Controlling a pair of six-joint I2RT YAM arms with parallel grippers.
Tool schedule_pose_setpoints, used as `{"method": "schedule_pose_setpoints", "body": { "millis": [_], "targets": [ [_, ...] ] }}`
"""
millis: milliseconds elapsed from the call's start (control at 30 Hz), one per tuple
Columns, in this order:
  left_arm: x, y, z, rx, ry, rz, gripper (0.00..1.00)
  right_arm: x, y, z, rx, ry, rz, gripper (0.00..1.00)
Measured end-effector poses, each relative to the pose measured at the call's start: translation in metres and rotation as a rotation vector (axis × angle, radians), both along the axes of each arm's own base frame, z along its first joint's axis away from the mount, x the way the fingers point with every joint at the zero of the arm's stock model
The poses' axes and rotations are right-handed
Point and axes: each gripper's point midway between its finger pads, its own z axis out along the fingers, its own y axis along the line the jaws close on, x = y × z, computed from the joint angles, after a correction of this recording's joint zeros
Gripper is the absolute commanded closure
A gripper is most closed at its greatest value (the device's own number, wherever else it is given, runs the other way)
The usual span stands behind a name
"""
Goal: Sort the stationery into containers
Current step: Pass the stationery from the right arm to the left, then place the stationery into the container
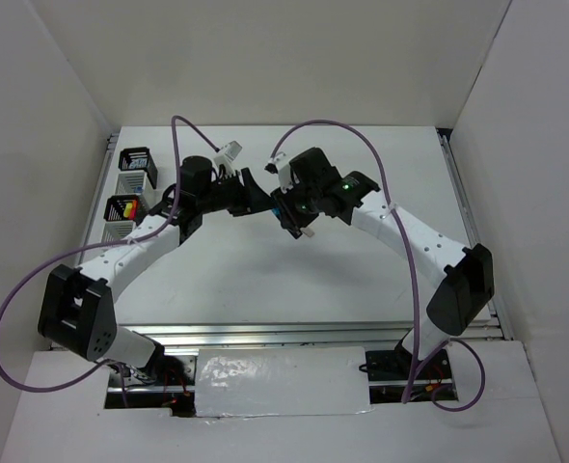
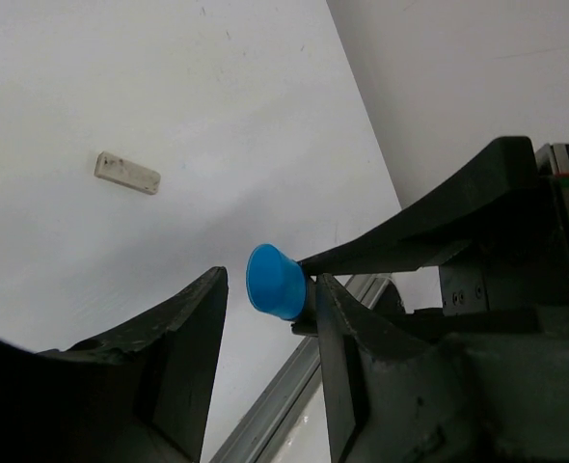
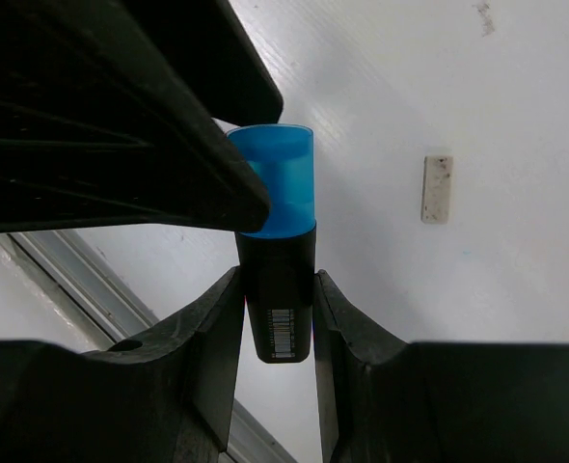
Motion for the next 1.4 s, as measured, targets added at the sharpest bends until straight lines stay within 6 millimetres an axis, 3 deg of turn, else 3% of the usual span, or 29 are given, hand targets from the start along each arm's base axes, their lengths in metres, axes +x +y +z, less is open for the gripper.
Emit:
{"method": "schedule_pose_setpoints", "body": {
  "millis": [133, 267, 333, 367, 400, 467, 533, 633, 733, 867, 967, 1033, 1233, 1400],
  "targets": [
    [0.001, -0.003, -0.001, -0.014, 0.013, -0.004, 0.53, -0.001, 0.003, 0.004, 0.005, -0.006, 0.008, 1.0],
    [0.0, -0.007, 0.007, -0.044, 0.001, -0.019, 0.81, 0.001, 0.007, 0.012, 0.013, -0.023, 0.01, 1.0],
    [-0.001, -0.007, 0.011, -0.054, -0.017, -0.025, 0.94, 0.002, 0.008, 0.011, 0.011, -0.021, 0.01, 0.77],
    [-0.001, -0.006, 0.01, -0.057, -0.014, -0.022, 0.98, 0.002, 0.009, 0.011, 0.01, -0.02, 0.012, 0.48],
    [-0.001, -0.004, 0.009, -0.063, -0.013, -0.02, 1.0, 0.002, 0.009, 0.01, 0.011, -0.017, 0.011, 0.37],
    [-0.003, 0.004, 0.003, -0.063, -0.003, -0.017, 1.0, 0.002, 0.011, 0.011, 0.009, -0.025, 0.018, 0.2],
    [0.0, 0.019, -0.003, -0.059, 0.015, 0.005, 1.0, 0.003, 0.01, 0.011, 0.006, -0.033, 0.018, 0.18],
    [0.017, 0.065, -0.003, -0.021, -0.009, 0.097, 1.0, 0.006, 0.008, 0.011, 0.0, -0.04, 0.011, 0.17],
    [0.034, 0.135, 0.005, 0.104, -0.098, 0.231, 1.0, 0.009, 0.001, 0.009, 0.0, -0.04, -0.005, 0.17],
    [0.049, 0.224, 0.043, 0.366, -0.323, 0.395, 1.0, 0.018, -0.015, 0.002, -0.015, -0.029, -0.05, 0.2],
    [0.044, 0.276, 0.068, 0.547, -0.474, 0.47, 1.0, 0.027, -0.024, -0.004, -0.028, -0.02, -0.082, 0.21],
    [0.042, 0.306, 0.074, 0.646, -0.527, 0.504, 1.0, 0.033, -0.03, -0.011, -0.033, -0.003, -0.103, 0.22],
    [0.059, 0.379, 0.049, 0.8, -0.517, 0.526, 1.0, 0.047, -0.04, -0.038, -0.042, 0.081, -0.144, 0.23],
    [0.084, 0.413, 0.02, 0.816, -0.456, 0.495, 0.98, 0.054, -0.05, -0.051, -0.047, 0.123, -0.176, 0.24]
  ]
}}
